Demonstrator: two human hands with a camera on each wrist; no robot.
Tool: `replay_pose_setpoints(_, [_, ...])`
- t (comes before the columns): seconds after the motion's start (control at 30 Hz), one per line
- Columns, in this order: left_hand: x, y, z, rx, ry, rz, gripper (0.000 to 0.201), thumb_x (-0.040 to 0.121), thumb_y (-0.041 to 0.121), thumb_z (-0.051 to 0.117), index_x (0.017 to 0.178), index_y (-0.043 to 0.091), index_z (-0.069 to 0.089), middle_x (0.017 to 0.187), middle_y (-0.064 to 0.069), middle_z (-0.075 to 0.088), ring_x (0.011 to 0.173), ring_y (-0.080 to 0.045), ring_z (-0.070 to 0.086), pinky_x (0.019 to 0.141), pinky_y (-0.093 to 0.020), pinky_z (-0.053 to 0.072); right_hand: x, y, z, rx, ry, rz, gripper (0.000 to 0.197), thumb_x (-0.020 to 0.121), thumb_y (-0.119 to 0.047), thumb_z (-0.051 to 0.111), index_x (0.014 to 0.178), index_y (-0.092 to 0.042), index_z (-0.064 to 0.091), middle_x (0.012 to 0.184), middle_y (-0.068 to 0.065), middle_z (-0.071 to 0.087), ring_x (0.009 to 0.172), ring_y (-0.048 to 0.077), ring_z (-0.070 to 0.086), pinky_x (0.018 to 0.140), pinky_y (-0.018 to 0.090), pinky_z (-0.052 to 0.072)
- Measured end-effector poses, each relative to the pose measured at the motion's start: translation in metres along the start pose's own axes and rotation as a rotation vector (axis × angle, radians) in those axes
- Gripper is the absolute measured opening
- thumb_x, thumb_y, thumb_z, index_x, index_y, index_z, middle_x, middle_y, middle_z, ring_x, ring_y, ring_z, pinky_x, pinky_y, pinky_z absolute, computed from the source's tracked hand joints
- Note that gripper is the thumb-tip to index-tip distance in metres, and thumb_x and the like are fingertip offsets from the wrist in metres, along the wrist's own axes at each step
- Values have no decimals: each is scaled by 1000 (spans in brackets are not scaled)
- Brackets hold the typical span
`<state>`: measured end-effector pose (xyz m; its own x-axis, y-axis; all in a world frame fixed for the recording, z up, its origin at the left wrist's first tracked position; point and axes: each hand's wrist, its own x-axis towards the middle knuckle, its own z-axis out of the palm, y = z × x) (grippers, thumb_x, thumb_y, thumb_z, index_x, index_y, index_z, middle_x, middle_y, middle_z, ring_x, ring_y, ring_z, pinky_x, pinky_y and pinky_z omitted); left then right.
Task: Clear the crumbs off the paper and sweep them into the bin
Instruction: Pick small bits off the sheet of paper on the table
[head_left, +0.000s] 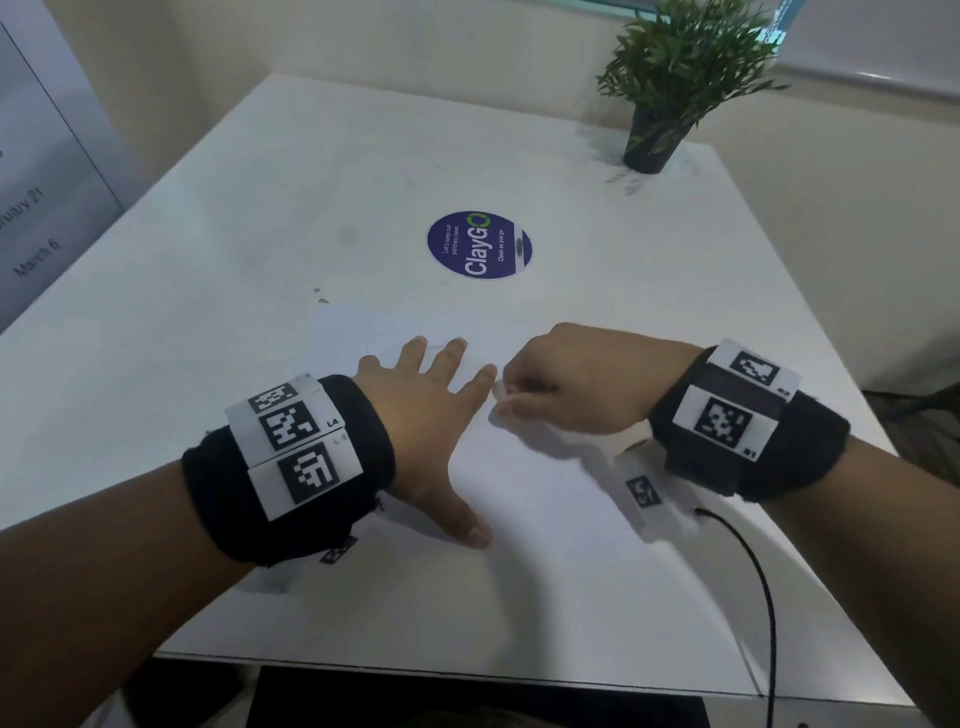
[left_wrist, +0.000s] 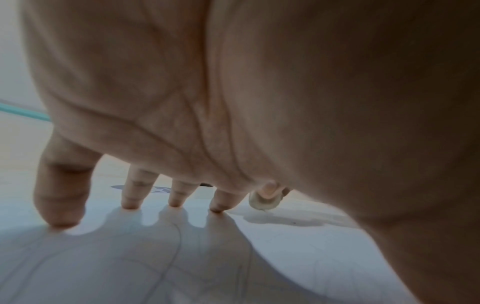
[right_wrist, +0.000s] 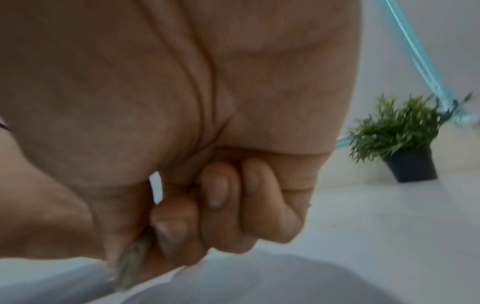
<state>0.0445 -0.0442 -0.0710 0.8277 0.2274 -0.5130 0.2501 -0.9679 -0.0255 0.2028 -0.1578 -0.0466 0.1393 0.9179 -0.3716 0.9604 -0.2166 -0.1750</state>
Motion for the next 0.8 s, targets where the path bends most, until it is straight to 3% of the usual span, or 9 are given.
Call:
replay_pose_setpoints(0.13, [0,0,0,9,-8,1,153,47,96,63,155,31,-23,166,-4,-25,154,-37,-11,116,-59,18,2,19,-4,10,-20,92,42,100,-48,51,72,-17,60,71,-2,64,74,19,59,69,35,47])
replay_pose_setpoints(0.23, [0,-1,-1,4,-16,-2,153,47,96,64,155,32,-23,165,-4,-26,153,-37,-13,117,-60,16,3,34,-11,-34,21,152,41,100,-48,52,70,-21,57,73,-3,61,77,23,57,68,34,43])
replay_pose_setpoints(0.4, [1,-1,0,3,-3,5,153,47,97,63,155,31,-22,166,-4,-24,153,-37,-12,116,-60,17,4,5,0,38,-23,-22,42,101,-45,52,68,-20,53,62,-6,55,59,9,48,58,27,39])
replay_pose_setpoints(0.5, [1,-1,0,14,-22,3,153,47,97,62,155,31,-24,165,-4,-26,153,-37,-14,117,-60,15,5,23,-3,57,-22,57,43,100,-48,52,71,-16,58,68,-4,62,69,16,57,67,33,46])
replay_pose_setpoints(0.6, [0,-1,0,9,-17,3,154,46,97,63,155,32,-24,165,-4,-27,153,-37,-14,117,-60,14,5,43,-11,19,24,175,43,100,-47,53,65,-22,52,69,-7,58,75,18,55,65,31,40])
replay_pose_setpoints(0.7, [1,-2,1,3,-8,8,154,46,98,62,155,31,-24,165,-3,-27,153,-36,-14,118,-59,13,1,34,-12,9,88,157,44,102,-45,52,65,-21,49,67,-5,55,72,21,52,65,33,37])
replay_pose_setpoints(0.73, [0,-3,2,0,-5,9,154,46,98,61,155,31,-24,165,-3,-28,153,-35,-15,118,-59,13,-4,24,-11,94,107,129,44,103,-44,51,67,-18,51,67,-2,58,68,19,53,64,33,40])
replay_pose_setpoints(0.8, [0,-4,3,-6,1,8,154,46,99,59,156,29,-24,165,-1,-27,154,-34,-15,119,-57,13,-16,6,-4,612,68,103,40,105,-39,51,74,-14,56,75,8,69,62,18,60,62,30,49])
